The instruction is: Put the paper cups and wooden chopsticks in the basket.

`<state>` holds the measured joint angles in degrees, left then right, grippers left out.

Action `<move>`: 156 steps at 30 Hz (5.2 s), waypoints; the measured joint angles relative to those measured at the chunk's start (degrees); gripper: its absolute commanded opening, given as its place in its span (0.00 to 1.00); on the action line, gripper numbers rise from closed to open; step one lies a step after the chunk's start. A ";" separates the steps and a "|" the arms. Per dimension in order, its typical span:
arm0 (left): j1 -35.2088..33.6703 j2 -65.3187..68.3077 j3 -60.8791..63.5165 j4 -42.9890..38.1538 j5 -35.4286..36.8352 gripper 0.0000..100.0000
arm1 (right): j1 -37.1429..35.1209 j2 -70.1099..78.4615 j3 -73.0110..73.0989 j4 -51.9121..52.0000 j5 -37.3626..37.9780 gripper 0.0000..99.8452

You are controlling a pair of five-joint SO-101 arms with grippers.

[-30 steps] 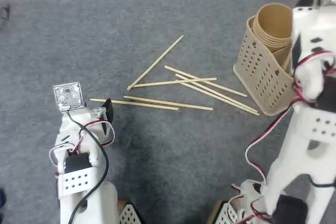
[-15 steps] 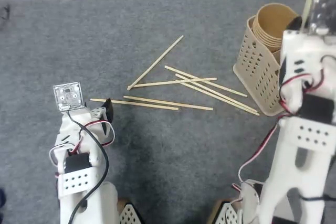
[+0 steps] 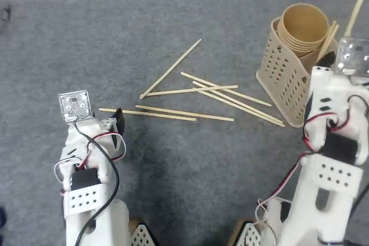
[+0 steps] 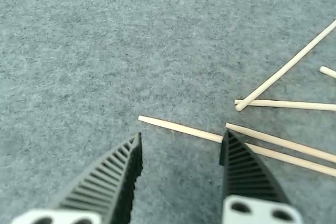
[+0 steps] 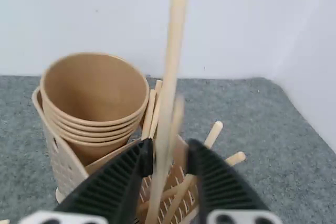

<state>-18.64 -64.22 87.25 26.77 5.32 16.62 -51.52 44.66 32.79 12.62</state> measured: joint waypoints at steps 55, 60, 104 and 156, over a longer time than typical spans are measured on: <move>0.26 0.00 0.00 -1.41 0.00 0.22 | -28.92 73.49 -43.87 36.75 37.80 0.20; 0.26 0.00 0.00 -1.41 0.00 0.22 | -28.75 77.10 -44.48 36.40 40.70 0.20; 1.49 0.00 0.00 -1.41 0.00 0.22 | -37.71 55.47 -60.13 54.07 35.60 0.01; 1.41 0.00 0.00 -1.41 0.00 0.22 | -0.70 8.97 -9.76 4.66 5.45 0.21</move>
<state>-17.23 -64.22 87.25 25.36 5.32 15.91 -42.55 34.90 37.45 18.07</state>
